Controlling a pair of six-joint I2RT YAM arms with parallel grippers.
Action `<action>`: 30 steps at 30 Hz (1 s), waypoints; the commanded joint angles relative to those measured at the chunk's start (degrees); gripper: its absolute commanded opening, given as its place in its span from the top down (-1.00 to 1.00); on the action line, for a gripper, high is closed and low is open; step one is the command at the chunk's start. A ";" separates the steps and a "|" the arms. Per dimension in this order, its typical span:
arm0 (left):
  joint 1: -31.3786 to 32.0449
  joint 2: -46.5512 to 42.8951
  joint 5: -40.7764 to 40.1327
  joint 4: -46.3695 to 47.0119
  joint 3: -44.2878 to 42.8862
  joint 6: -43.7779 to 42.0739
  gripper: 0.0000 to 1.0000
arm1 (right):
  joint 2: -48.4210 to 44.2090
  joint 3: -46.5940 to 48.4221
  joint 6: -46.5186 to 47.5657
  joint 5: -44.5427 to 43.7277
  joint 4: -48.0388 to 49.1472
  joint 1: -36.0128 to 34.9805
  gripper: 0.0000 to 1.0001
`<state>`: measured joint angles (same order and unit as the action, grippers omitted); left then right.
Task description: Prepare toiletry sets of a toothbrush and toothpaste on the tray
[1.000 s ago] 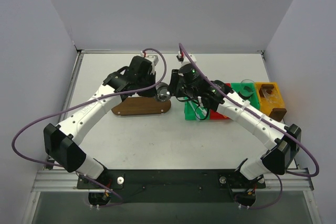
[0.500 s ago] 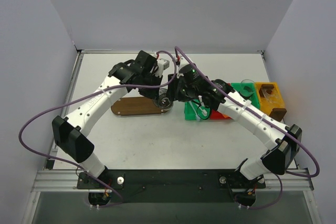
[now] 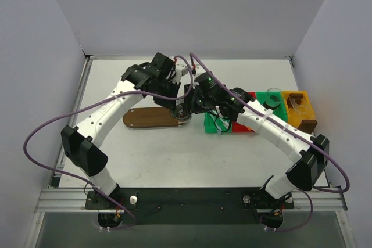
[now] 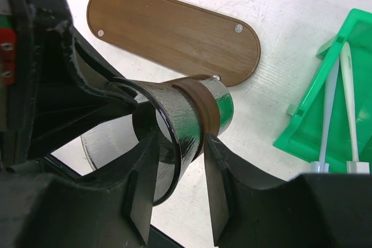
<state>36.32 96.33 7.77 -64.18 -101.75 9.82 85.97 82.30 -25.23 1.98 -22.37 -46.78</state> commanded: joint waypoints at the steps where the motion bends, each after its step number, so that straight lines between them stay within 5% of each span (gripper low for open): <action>1: 0.34 -0.53 2.25 1.34 -4.59 -0.25 1.00 | 2.00 1.11 1.50 -0.31 -1.27 -2.17 0.39; 3: 0.34 -0.62 2.34 1.52 -4.51 0.46 1.00 | 2.18 1.11 1.77 -0.92 -1.62 -2.17 0.44; 7: 0.34 -0.88 1.99 2.31 -4.16 2.21 1.00 | 2.01 1.11 1.51 -1.80 -1.62 -2.26 1.00; 11: 0.25 -1.41 1.46 3.88 -3.10 5.37 0.81 | 1.74 1.63 0.72 -3.56 -1.71 -2.17 1.00; 16: -0.02 -3.51 1.37 7.31 -0.56 9.59 0.08 | 1.39 1.90 -1.83 -4.96 -1.80 -2.00 1.00; 19: -0.54 -4.92 1.81 9.69 1.73 12.58 -0.17 | 1.04 2.16 -4.38 -6.37 -1.71 -1.64 1.00; 30: -1.77 -6.86 -1.00 11.10 4.28 16.45 -0.36 | 1.21 2.69 -13.34 -11.82 1.10 -0.59 1.00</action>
<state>35.24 92.25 7.86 -56.03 -97.82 23.99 88.31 82.41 -33.28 -6.26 -25.96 -47.92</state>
